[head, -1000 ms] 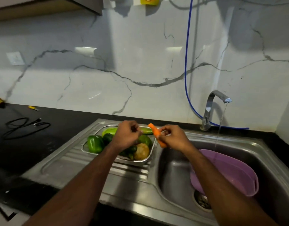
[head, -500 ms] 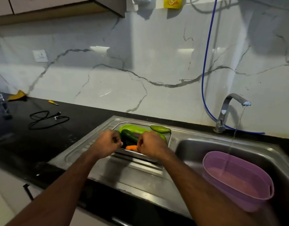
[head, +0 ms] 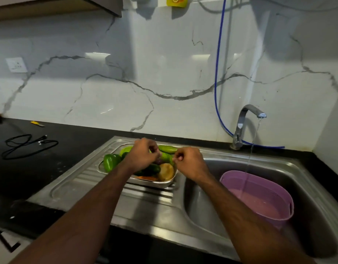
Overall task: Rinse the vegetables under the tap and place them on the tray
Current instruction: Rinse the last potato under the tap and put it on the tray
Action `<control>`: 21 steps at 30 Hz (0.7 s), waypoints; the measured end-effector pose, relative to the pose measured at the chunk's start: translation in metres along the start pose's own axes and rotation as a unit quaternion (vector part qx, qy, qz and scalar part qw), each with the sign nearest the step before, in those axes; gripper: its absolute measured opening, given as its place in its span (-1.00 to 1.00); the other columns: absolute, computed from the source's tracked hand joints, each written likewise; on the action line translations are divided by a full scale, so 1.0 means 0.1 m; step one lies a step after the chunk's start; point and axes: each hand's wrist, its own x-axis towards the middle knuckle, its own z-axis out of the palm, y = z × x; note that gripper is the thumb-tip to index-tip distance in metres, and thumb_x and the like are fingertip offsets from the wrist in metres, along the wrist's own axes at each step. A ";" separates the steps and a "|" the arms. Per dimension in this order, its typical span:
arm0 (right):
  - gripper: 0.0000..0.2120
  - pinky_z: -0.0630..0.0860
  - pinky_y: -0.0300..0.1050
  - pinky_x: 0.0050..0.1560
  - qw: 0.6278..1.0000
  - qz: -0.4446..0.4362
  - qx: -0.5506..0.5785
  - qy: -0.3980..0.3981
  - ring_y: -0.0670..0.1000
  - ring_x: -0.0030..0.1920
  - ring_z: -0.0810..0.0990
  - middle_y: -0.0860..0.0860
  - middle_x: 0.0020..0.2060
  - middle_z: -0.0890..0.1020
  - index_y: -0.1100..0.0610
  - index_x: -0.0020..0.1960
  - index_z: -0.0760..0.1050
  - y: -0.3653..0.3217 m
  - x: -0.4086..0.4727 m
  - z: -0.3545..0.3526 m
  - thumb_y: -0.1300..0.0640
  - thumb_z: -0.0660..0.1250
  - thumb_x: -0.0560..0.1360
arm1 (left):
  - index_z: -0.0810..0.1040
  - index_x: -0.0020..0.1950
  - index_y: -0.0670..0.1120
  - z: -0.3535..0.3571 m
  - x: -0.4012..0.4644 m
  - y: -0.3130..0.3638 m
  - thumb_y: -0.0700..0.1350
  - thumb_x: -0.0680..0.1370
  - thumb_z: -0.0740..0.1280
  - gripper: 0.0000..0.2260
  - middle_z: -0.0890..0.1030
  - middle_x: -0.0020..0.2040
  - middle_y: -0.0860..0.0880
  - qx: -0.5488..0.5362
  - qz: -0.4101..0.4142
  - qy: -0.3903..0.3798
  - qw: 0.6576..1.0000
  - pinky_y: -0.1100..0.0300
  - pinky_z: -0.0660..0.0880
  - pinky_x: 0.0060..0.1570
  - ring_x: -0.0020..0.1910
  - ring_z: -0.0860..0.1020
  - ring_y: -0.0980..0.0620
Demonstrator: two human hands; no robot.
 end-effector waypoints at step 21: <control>-0.77 0.57 -0.16 -0.30 0.929 0.326 -0.058 -0.167 -0.05 -0.37 0.60 -0.05 -0.40 0.57 0.05 -0.24 0.50 2.80 -0.48 -0.52 0.18 0.56 0.42 | 0.63 -0.27 -0.12 2.89 0.45 0.95 -0.14 0.46 0.45 -0.89 0.61 -0.33 0.00 -0.108 -0.094 -0.084 0.986 0.25 0.47 -0.20 -0.22 0.62 0.00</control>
